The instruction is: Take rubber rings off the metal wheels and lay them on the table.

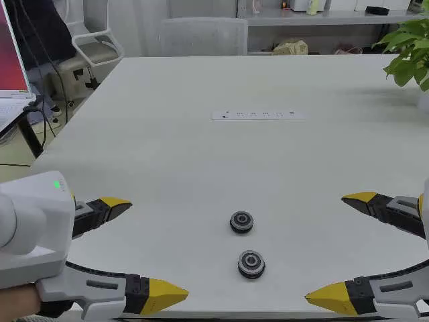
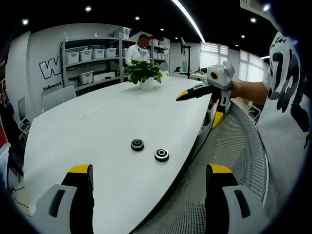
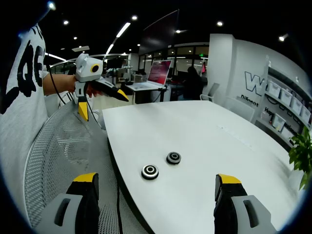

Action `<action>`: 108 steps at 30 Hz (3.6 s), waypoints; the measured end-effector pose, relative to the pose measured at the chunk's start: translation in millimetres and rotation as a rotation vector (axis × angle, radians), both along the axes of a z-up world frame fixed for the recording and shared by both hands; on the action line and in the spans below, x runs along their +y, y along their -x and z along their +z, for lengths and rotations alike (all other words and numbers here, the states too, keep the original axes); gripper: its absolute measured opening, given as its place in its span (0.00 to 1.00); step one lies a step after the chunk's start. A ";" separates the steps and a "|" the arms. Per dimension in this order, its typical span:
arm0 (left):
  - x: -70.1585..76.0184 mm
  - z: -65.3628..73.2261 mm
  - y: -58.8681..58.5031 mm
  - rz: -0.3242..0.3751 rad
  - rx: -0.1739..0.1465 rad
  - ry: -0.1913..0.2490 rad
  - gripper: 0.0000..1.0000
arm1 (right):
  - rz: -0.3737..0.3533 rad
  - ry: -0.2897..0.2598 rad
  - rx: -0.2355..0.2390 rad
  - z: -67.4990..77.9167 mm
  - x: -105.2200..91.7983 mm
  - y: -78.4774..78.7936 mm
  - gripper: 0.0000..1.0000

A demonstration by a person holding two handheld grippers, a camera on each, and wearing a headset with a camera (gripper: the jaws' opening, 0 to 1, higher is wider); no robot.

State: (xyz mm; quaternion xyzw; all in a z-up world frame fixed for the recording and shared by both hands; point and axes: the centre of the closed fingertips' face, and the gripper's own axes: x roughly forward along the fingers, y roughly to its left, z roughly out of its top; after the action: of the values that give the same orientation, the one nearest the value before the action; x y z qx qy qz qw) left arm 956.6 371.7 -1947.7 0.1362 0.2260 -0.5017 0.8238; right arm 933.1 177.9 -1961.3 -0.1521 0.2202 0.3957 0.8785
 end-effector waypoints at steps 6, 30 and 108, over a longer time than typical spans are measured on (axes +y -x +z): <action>-4.6 -1.0 -0.2 -0.008 0.003 0.002 0.94 | 0.001 0.000 0.008 -2.0 -1.2 1.2 0.96; -1.5 1.1 -12.1 -0.002 -0.005 -0.009 0.94 | 0.016 0.010 -0.004 1.6 -3.4 -15.5 0.95; -35.3 21.2 -43.4 -0.121 -0.102 0.034 0.75 | 0.047 0.030 -0.006 3.8 -2.4 -44.7 0.86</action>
State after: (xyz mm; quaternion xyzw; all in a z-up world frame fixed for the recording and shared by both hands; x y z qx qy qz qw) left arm 1000.1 336.4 -1926.6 0.1611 0.1667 -0.5468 0.8045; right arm 977.8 175.5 -1957.6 -0.1715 0.2196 0.4126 0.8673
